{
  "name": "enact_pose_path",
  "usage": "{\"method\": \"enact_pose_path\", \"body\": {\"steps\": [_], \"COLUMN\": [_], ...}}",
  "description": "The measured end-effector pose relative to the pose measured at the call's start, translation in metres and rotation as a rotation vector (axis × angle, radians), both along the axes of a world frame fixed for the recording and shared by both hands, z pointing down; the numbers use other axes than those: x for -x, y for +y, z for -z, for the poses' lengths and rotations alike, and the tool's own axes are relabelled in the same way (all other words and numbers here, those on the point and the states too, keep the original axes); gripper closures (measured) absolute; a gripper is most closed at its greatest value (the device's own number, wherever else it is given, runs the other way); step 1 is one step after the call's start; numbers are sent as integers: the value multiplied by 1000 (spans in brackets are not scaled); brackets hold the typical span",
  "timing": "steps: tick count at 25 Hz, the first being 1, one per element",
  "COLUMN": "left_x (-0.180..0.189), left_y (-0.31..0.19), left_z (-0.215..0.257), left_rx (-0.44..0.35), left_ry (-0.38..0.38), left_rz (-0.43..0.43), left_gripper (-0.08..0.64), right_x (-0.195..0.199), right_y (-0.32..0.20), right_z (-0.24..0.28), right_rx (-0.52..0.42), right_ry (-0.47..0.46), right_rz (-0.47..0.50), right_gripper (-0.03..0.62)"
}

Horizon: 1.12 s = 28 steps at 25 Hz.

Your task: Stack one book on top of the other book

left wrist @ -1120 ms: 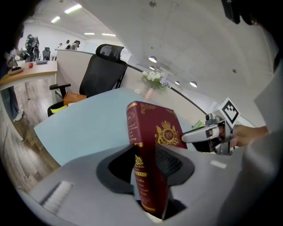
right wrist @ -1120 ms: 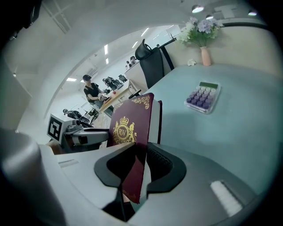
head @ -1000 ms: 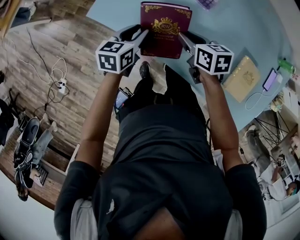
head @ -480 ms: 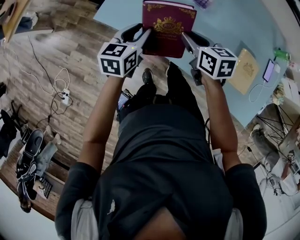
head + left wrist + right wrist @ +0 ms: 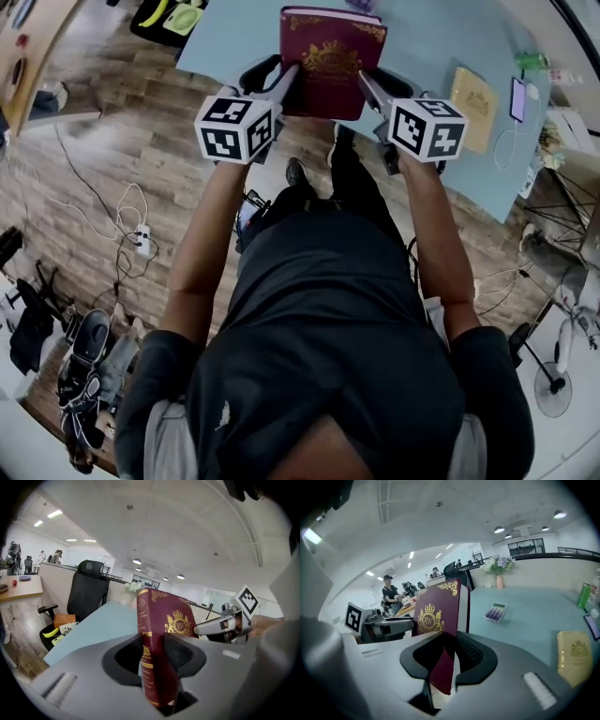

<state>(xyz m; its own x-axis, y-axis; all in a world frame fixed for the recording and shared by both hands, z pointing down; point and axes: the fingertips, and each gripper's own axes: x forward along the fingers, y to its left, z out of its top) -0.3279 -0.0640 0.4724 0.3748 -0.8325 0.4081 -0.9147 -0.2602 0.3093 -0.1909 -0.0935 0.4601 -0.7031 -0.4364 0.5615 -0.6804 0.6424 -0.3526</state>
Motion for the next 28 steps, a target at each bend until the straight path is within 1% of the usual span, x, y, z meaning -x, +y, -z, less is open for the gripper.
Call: {"method": "enact_pose_path", "body": {"steps": [3,7,15,18,24,28], "left_x": [-19,-58,-137,-170,-238,-282], "left_y": [-1,-9,-32,-39,-55,-63], "left_z": [10,20,25,21,10,3], "left_rx": [-15,-31,-31,-15,31,63], "left_ry": [13,30,48,46,52,45], "left_rz": [-45,-105,-205,-226,-253,-254], "left_gripper": [368,368,368,368,368,368], "right_x": [-21,-60,-140,-173,-241,-284], "right_y": [6,5,-3,-6,-20,-28], "right_z": [12,25,31,27,20,10], "right_rx": [-24,-47,-51,-37,-18,8], "right_ry": [13,28,41,39,49,48], "right_rz": [-44,-105,-203,-228,-246,-246], "right_gripper": [515,514,514,514,515,514]}}
